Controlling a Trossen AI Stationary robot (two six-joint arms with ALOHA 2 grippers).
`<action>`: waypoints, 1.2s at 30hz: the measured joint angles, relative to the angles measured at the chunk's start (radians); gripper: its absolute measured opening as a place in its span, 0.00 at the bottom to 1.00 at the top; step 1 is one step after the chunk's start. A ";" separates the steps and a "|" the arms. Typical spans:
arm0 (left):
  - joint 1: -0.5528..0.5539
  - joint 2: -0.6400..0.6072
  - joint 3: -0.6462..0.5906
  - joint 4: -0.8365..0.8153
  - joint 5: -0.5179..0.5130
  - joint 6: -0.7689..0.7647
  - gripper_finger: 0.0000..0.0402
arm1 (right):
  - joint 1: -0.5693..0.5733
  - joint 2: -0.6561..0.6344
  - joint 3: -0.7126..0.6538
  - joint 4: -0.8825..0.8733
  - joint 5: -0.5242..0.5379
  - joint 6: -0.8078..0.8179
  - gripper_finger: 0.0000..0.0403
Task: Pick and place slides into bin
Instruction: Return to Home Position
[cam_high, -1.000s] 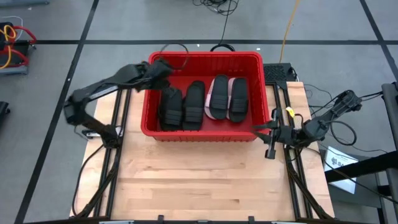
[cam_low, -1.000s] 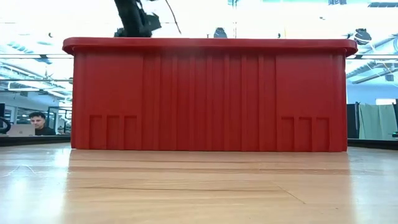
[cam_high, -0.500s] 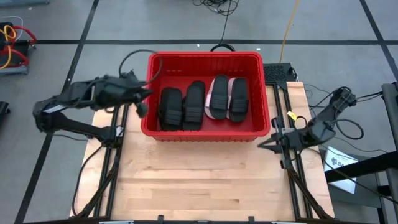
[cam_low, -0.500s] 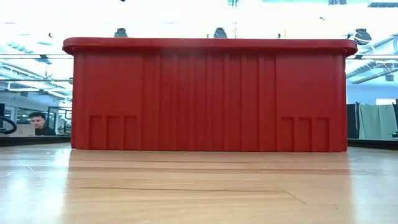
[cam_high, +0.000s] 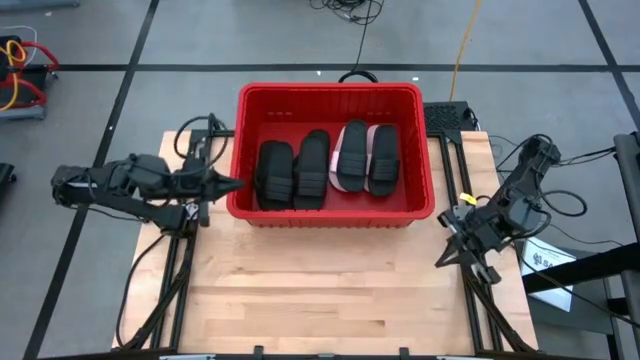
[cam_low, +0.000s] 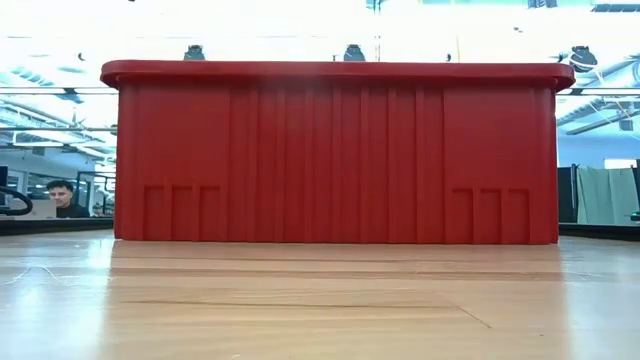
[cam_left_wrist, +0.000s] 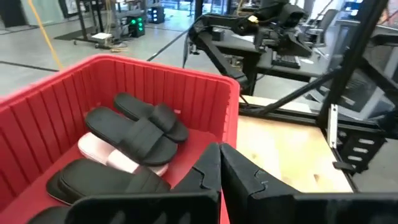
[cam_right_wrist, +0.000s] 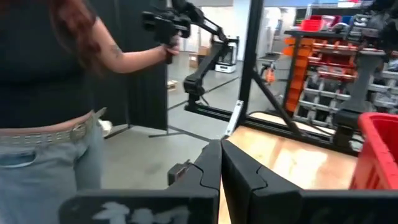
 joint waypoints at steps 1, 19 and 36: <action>-0.010 -0.022 -0.023 0.004 0.000 0.000 0.00 | 0.009 -0.012 -0.009 0.000 -0.001 0.001 0.00; -0.087 -0.416 -0.437 0.238 0.019 0.013 0.01 | 0.099 -0.312 -0.241 0.071 -0.130 -0.048 0.00; -0.089 -0.667 -0.676 0.382 0.153 0.090 0.01 | 0.099 -0.483 -0.418 0.117 -0.211 -0.065 0.00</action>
